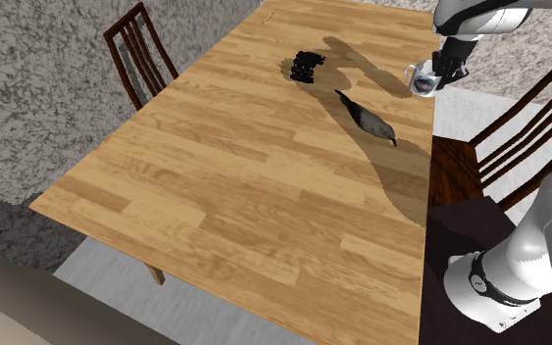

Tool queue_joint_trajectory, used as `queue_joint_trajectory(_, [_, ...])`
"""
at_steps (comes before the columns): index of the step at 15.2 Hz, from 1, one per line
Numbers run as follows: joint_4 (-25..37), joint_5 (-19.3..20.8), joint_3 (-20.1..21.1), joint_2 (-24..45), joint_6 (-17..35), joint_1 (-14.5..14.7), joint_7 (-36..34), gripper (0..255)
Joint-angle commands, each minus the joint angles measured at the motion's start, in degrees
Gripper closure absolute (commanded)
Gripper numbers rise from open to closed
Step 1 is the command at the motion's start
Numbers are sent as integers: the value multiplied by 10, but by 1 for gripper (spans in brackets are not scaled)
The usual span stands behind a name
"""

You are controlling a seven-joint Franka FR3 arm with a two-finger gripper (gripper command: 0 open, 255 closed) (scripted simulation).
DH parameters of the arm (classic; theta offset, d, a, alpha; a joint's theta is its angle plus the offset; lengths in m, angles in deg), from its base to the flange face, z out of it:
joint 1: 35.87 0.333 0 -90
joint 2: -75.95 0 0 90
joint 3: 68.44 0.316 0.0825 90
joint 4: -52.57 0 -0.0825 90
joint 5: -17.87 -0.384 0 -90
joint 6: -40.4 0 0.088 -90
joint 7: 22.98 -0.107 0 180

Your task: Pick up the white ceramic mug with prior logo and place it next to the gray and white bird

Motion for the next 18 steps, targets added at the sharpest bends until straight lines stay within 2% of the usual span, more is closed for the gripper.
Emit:
queue_joint_trajectory(1, [-6,-19,11,16,13,-12,13,255])
queue_joint_trajectory(8, [-25,-76,52,61,54,-52,50,255])
queue_joint_trajectory(15, [-25,-76,52,61,54,-52,50,255])
queue_joint_trajectory(16, [-25,-76,52,60,54,-52,50,0])
queue_joint_trajectory(18, [-25,-76,52,60,54,-52,50,0])
